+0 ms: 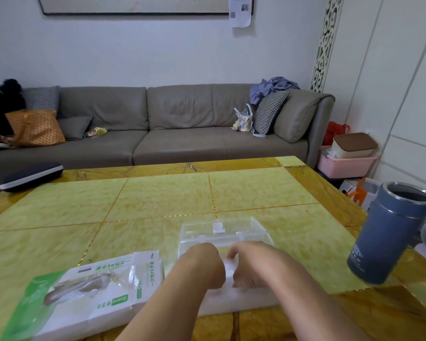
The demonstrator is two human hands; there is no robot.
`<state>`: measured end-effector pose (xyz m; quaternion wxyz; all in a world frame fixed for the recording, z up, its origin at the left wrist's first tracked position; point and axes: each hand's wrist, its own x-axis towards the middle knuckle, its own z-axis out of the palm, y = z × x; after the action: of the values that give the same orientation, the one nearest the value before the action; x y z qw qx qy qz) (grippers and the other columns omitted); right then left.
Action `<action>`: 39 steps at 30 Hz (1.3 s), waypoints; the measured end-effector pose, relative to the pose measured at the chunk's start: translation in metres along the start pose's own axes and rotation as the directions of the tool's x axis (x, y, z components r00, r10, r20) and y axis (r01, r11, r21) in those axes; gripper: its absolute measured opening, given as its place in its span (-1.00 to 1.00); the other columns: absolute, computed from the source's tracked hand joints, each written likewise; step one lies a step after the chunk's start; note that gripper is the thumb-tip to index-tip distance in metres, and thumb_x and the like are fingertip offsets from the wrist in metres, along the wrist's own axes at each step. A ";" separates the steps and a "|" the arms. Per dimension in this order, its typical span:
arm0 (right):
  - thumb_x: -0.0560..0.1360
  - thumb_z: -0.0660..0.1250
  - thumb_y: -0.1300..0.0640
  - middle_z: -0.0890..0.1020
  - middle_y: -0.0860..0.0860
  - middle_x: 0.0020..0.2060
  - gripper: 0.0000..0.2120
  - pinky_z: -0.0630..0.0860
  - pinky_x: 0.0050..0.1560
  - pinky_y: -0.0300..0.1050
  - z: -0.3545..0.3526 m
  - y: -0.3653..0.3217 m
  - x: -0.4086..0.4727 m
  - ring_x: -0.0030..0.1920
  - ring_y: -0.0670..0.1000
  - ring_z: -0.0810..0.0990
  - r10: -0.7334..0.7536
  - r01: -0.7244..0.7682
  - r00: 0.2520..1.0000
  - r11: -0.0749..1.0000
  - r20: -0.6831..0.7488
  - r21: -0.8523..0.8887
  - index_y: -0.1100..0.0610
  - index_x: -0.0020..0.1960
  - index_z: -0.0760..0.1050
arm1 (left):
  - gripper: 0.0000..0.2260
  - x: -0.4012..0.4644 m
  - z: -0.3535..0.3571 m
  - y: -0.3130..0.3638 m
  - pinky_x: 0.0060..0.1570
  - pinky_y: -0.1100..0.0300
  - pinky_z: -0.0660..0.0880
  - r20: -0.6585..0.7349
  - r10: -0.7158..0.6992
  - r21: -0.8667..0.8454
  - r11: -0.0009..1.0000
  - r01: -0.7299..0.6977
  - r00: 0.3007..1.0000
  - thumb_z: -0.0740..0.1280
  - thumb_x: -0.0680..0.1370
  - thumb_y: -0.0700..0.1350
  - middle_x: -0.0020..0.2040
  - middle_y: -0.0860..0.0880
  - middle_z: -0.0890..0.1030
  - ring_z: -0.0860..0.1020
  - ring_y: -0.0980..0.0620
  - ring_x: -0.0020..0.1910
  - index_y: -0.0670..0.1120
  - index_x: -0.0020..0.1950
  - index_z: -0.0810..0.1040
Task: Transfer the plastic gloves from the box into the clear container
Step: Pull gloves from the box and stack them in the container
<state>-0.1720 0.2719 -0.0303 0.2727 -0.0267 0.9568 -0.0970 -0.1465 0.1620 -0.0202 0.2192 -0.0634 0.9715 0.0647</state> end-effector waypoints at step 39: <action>0.59 0.23 0.21 0.34 -0.11 0.44 -0.48 0.31 0.39 -0.16 0.104 -0.140 -0.057 0.45 -0.01 0.27 -0.726 0.676 0.617 0.687 -0.303 -0.267 0.01 0.54 0.34 | -0.66 -0.023 0.028 -0.244 -0.51 0.21 0.35 -0.442 -0.194 -0.326 0.944 0.045 0.876 0.41 0.52 -0.08 -0.48 0.07 0.45 0.39 0.02 -0.51 -0.04 -0.45 0.46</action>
<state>-0.0691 0.1225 -0.0594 0.0169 -0.3960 0.9077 -0.1381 -0.0775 -0.0712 -0.0594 -0.0307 -0.1707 0.9677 0.1832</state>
